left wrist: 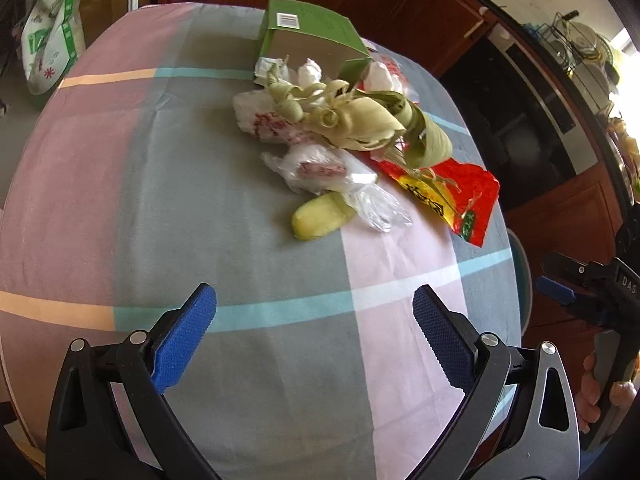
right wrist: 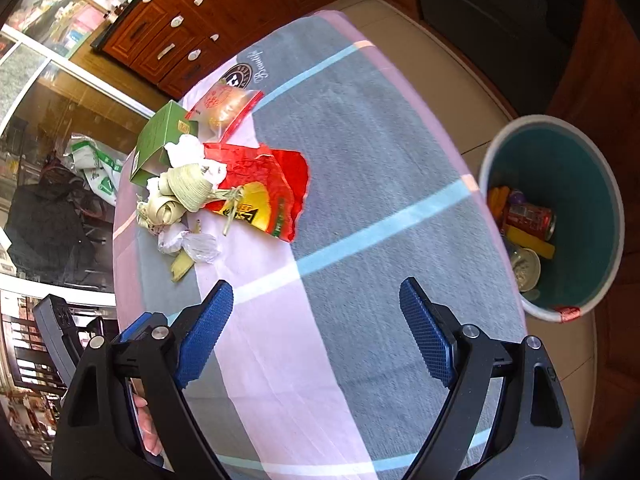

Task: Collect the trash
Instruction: 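Move both grippers back from the bin to the table, then grasp the corn husk bundle with the right gripper while the left gripper grasps the plastic bag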

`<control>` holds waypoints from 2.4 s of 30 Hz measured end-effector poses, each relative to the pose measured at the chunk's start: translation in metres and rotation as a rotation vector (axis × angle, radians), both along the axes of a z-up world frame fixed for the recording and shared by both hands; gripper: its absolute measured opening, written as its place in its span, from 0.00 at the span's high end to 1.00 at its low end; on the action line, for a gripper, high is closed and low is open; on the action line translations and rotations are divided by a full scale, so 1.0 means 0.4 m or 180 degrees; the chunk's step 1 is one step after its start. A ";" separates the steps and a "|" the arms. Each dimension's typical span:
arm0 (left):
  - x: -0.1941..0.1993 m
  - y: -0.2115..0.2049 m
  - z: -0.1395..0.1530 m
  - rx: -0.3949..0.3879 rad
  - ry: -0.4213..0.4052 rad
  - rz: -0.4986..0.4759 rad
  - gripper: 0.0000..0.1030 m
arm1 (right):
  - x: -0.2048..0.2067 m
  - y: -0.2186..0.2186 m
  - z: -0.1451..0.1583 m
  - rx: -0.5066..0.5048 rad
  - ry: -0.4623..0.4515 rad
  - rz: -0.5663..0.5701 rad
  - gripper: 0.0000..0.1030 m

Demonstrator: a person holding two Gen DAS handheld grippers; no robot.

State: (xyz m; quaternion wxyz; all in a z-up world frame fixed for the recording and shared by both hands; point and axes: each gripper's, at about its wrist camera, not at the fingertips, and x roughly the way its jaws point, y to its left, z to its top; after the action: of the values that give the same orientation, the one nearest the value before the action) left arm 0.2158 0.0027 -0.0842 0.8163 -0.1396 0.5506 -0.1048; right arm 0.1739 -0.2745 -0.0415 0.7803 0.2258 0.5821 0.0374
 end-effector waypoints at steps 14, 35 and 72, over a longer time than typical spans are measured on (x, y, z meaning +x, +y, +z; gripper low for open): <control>0.088 0.117 -0.016 0.0104 0.0043 0.0181 0.04 | 0.247 0.274 0.010 -0.0158 -0.0081 0.0710 0.21; 0.150 0.130 -0.040 0.0162 0.0093 0.0122 0.04 | 0.358 0.401 -0.078 -0.0185 -0.0100 0.0946 0.60; 0.087 -0.011 0.047 0.0526 -0.0386 0.0043 0.59 | 0.092 0.122 0.122 0.0481 -0.0554 0.0551 0.68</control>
State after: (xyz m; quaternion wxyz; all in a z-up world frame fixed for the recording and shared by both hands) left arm 0.2507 -0.0018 -0.0653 0.8575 -0.0689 0.5061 -0.0618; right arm 0.2105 -0.2257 0.0073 0.8024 0.2288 0.5251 0.1677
